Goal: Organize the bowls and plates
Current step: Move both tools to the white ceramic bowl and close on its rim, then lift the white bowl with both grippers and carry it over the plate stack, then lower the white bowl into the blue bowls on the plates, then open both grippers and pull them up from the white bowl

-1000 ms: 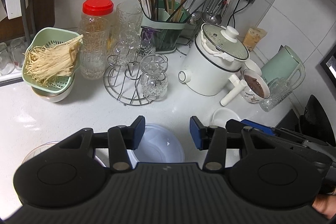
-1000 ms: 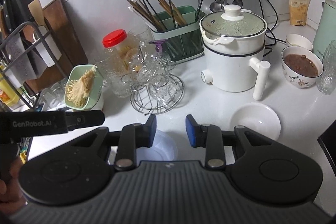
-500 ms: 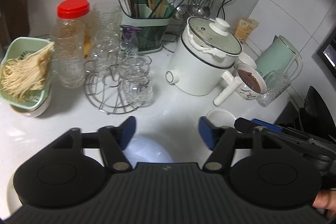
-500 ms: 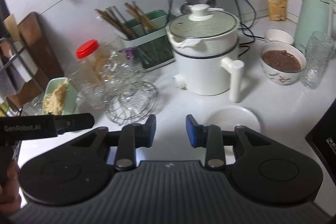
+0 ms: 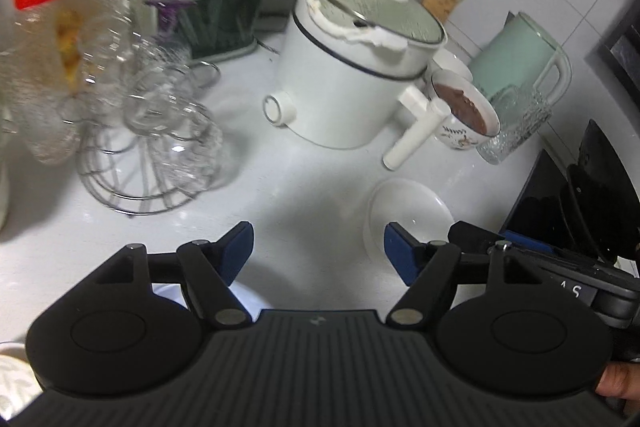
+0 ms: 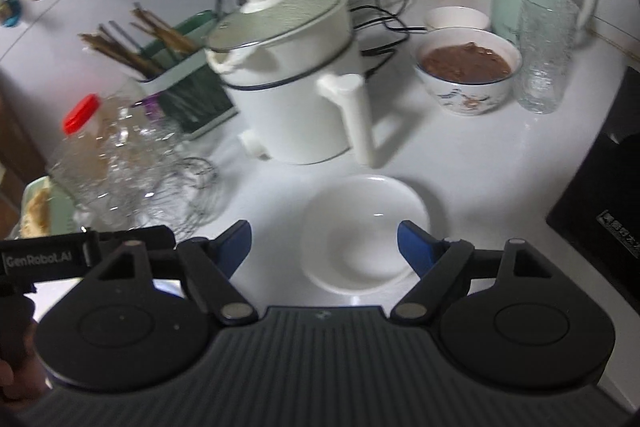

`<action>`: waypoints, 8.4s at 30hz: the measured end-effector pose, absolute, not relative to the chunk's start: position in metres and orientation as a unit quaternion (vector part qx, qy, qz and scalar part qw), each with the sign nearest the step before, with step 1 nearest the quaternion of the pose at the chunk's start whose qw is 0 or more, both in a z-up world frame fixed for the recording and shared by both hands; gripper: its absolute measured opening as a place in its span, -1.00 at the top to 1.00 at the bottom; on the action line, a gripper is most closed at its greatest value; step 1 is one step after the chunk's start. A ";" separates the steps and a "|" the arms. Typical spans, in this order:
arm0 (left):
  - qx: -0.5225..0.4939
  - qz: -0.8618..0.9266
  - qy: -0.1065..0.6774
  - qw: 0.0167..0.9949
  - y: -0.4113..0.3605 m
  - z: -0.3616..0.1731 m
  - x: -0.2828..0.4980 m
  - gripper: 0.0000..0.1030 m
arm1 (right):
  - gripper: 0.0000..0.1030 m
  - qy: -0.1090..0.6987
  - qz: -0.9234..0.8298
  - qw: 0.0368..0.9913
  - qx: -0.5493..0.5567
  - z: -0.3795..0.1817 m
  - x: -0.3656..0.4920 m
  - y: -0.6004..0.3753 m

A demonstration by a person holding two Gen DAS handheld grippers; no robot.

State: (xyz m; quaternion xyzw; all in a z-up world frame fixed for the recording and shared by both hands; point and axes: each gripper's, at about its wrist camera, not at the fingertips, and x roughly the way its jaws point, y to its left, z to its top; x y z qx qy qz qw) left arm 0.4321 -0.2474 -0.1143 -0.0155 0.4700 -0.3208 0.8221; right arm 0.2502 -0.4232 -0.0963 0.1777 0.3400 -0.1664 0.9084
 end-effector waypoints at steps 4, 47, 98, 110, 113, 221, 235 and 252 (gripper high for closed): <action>-0.010 -0.335 0.486 0.807 -0.267 -0.127 0.436 -0.45 | -0.55 0.340 -0.180 0.905 0.182 -0.105 0.250 -0.438; -0.035 -0.346 0.560 0.752 -0.340 -0.195 0.465 0.45 | 0.52 0.397 -0.161 0.875 0.227 -0.155 0.281 -0.489; -0.142 -0.269 0.478 0.824 -0.191 -0.064 0.407 0.45 | 0.51 0.349 -0.020 0.920 0.177 -0.044 0.261 -0.389; -0.159 -0.207 0.477 0.840 -0.131 -0.079 0.395 0.45 | 0.51 0.381 0.043 0.913 0.137 -0.060 0.285 -0.337; -0.144 -0.196 0.483 0.841 -0.125 -0.092 0.391 0.45 | 0.51 0.391 0.046 0.910 0.128 -0.074 0.287 -0.326; -0.239 -0.103 0.532 0.805 0.062 -0.090 0.352 0.68 | 0.72 0.512 0.096 0.833 0.185 -0.094 0.295 -0.181; -0.234 -0.072 0.559 0.792 0.070 -0.148 0.346 0.68 | 0.68 0.562 0.108 0.808 0.140 -0.148 0.298 -0.158; -0.190 -0.105 0.523 0.824 0.082 -0.118 0.341 0.15 | 0.67 0.521 0.075 0.837 0.148 -0.132 0.292 -0.158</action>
